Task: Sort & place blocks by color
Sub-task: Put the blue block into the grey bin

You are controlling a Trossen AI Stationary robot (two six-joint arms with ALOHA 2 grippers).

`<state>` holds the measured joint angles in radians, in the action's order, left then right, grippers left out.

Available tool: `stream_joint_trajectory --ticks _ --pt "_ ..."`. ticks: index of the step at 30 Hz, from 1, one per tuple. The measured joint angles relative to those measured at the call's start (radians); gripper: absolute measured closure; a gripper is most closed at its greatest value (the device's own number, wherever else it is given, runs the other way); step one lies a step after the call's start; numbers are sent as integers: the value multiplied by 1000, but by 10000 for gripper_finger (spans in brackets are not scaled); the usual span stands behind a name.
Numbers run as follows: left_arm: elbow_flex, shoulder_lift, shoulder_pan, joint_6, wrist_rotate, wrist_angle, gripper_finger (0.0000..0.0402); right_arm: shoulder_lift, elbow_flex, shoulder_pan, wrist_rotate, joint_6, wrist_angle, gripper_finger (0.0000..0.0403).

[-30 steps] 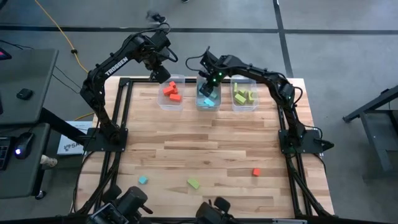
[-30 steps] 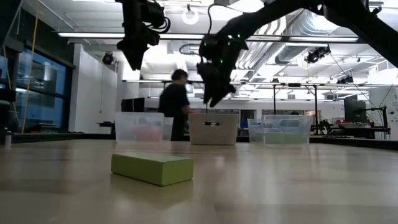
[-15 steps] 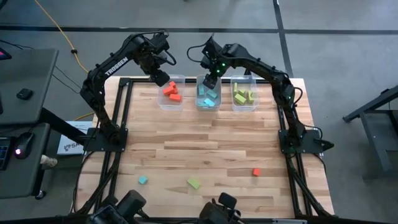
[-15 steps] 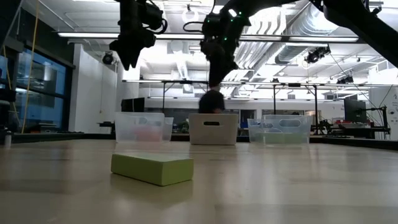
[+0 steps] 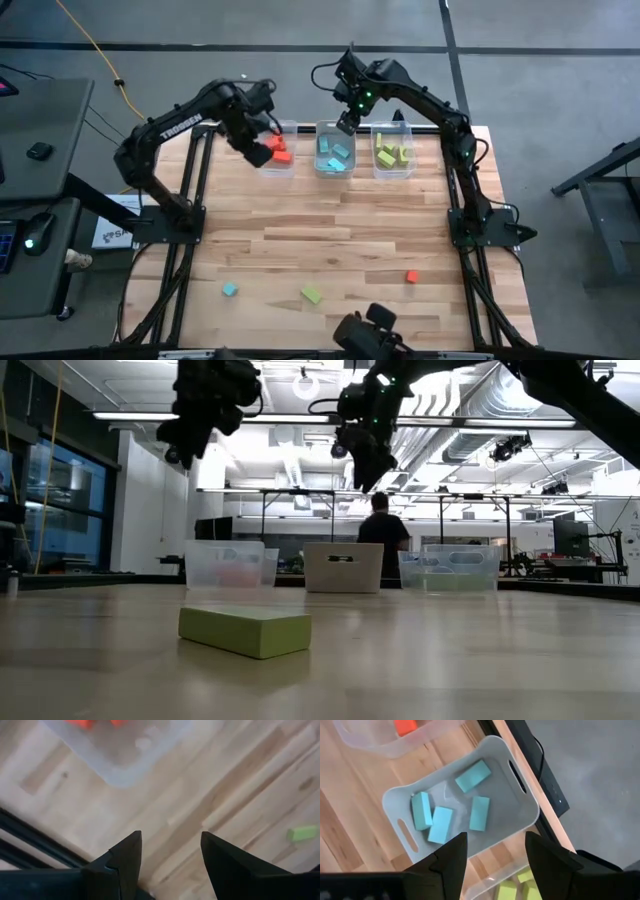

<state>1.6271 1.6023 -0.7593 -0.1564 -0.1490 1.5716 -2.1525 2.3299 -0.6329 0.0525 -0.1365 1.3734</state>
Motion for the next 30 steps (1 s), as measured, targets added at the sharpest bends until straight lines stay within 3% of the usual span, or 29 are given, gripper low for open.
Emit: stream_joint_trajectory --ticks 19,30 --pt "-398 -276 325 -375 3 -4 220 0 -2 2 12 74 72 213" --pt "-500 -424 554 -615 3 -5 220 0 -2 12 9 111 76 213"
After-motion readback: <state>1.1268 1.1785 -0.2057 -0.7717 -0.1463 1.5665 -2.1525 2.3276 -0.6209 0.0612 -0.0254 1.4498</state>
